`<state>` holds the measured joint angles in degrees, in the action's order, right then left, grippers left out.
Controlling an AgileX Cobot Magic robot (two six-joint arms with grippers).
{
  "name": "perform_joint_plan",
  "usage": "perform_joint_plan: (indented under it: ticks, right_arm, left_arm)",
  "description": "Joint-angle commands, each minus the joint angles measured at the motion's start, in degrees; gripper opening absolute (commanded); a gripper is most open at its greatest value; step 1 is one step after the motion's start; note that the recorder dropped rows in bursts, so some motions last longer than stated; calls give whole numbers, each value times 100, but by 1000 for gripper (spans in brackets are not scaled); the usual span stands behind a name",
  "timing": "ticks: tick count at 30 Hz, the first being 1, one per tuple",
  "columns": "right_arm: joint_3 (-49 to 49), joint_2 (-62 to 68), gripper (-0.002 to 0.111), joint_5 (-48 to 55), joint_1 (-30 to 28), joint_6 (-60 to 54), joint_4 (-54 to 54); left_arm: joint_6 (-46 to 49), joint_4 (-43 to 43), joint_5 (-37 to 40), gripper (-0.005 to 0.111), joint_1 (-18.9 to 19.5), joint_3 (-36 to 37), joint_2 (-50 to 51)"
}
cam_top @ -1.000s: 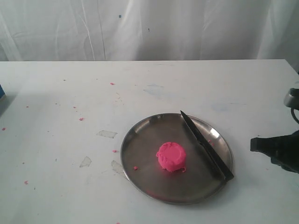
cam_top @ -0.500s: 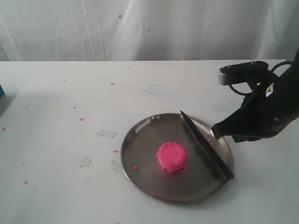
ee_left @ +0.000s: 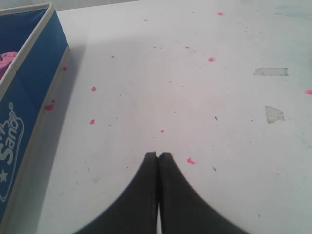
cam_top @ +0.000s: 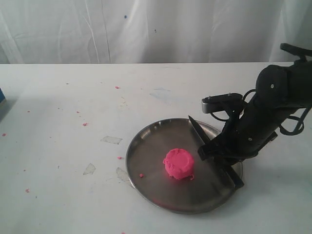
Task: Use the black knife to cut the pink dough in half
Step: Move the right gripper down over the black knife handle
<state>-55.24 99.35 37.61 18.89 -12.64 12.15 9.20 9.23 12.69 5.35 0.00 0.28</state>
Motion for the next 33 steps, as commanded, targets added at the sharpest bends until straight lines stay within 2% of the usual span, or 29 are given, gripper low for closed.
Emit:
perform_joint_plan:
  ticks: [1, 12, 19, 26, 33]
  right_arm:
    - [-81, 11, 29, -196, -1, -64, -74]
    - [-97, 11, 30, -143, -1, -64, -302]
    - [-97, 22, 43, -139, -1, -64, -315]
    - [-108, 22, 44, -217, -1, 4, -315]
    - [-467, -107, 44, 326, -1, 256, -280]
  left_arm:
    - [0, 1, -33, 0, 19, 0, -28]
    - [0, 1, -33, 0, 19, 0, -28]
    - [0, 1, -33, 0, 19, 0, -28]
    - [0, 1, -33, 0, 19, 0, -28]
    - [0, 1, -33, 0, 19, 0, -28]
